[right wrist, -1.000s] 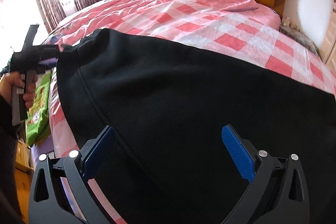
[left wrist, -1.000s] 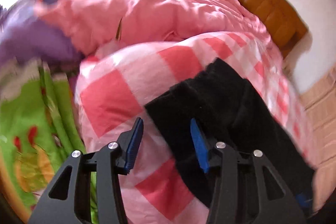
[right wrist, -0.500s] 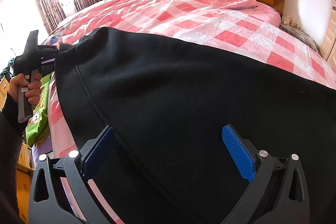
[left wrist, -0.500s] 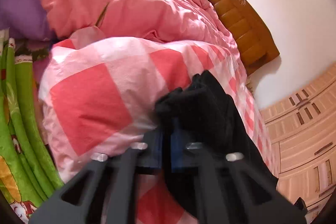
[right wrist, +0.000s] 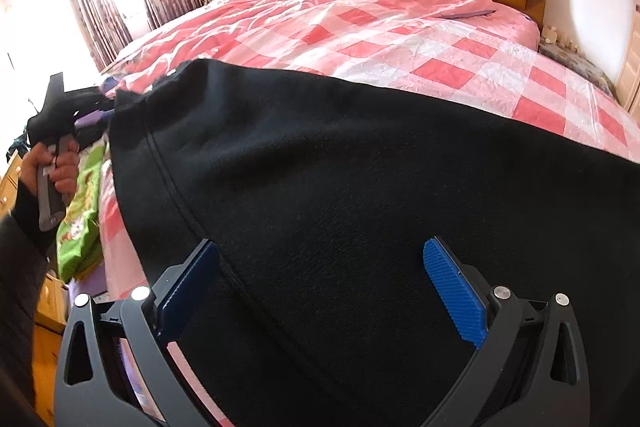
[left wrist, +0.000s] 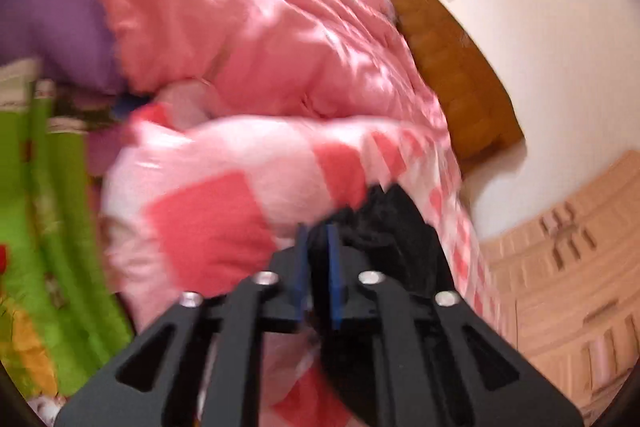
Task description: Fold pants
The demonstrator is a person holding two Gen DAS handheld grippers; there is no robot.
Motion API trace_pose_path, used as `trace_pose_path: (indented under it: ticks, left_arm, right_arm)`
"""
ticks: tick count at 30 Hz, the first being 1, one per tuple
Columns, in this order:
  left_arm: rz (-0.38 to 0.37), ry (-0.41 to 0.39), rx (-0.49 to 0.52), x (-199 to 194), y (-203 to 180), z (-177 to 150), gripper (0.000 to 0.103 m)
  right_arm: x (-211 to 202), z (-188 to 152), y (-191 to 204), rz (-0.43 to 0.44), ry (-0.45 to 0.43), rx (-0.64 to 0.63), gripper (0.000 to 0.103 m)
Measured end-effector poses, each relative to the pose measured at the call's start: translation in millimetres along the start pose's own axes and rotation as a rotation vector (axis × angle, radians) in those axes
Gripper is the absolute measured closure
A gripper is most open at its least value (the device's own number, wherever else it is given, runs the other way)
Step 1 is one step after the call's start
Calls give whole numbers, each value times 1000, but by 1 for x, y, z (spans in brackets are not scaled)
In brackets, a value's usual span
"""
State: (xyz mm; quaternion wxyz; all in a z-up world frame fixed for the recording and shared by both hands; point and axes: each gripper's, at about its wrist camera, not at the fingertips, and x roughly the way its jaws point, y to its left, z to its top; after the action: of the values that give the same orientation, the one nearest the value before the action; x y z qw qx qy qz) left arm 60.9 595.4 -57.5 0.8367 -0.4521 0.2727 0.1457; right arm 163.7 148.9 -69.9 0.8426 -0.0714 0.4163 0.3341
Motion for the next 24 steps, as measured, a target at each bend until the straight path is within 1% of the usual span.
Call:
trace_pose_path:
  ticks: [1, 2, 3, 4, 5, 6, 8, 10, 14, 16, 17, 18, 19, 20, 21, 22, 23, 24]
  left_arm:
    - [-8, -44, -37, -16, 6, -2, 37]
    - [-40, -94, -65, -33, 10, -6, 22]
    - [-75, -123, -75, -45, 12, -10, 21]
    - [-116, -111, -57, -54, 9, -13, 21]
    - [-135, -89, -34, -57, 6, -16, 21]
    - [-143, -67, -5, -59, 1, -20, 20]
    - [-136, -20, 68, -52, -14, -25, 20]
    - [-112, 19, 108, -38, -24, -25, 20]
    - [-71, 84, 86, -2, -24, -28, 20]
    - [-89, 101, 88, 10, -24, -30, 23]
    - [-105, 108, 94, 13, -25, -32, 33]
    - [-120, 130, 98, 16, -25, -33, 47]
    - [-110, 142, 109, 20, -27, -37, 52]
    - [-91, 132, 135, 19, -30, -39, 54]
    - [-80, 128, 156, 19, -33, -42, 54]
    - [-76, 129, 163, 20, -32, -42, 54]
    - [-85, 133, 146, 20, -28, -42, 52]
    - [-102, 133, 120, 21, -24, -41, 50]
  right_arm:
    - [0, 0, -1, 8, -4, 10, 4]
    - [-1, 0, -1, 9, -5, 12, 4]
    - [0, 0, 0, 4, -5, 10, 4]
    - [0, 0, 2, -4, -4, 5, 4]
    - [1, 0, 4, -15, -2, -3, 4]
    - [1, 0, 6, -25, 1, -13, 4]
    - [1, 0, 7, -31, 2, -19, 4]
    - [1, 0, 5, -24, 0, -12, 4]
    - [1, 0, 3, -13, -3, -4, 4]
    - [1, 0, 3, -17, -1, -7, 4]
    - [1, 0, 3, -17, -1, -7, 4]
    - [0, 0, 3, -16, 0, -6, 4]
    - [-1, 0, 4, -19, 8, -3, 4]
    - [-1, 2, 6, -20, 26, -6, 4]
    - [0, 5, 9, -7, 49, -13, 4]
    - [0, 11, 15, 40, 70, -25, 4]
    - [0, 19, 23, 80, 70, -45, 4]
    - [-1, 26, 29, 86, 57, -67, 4]
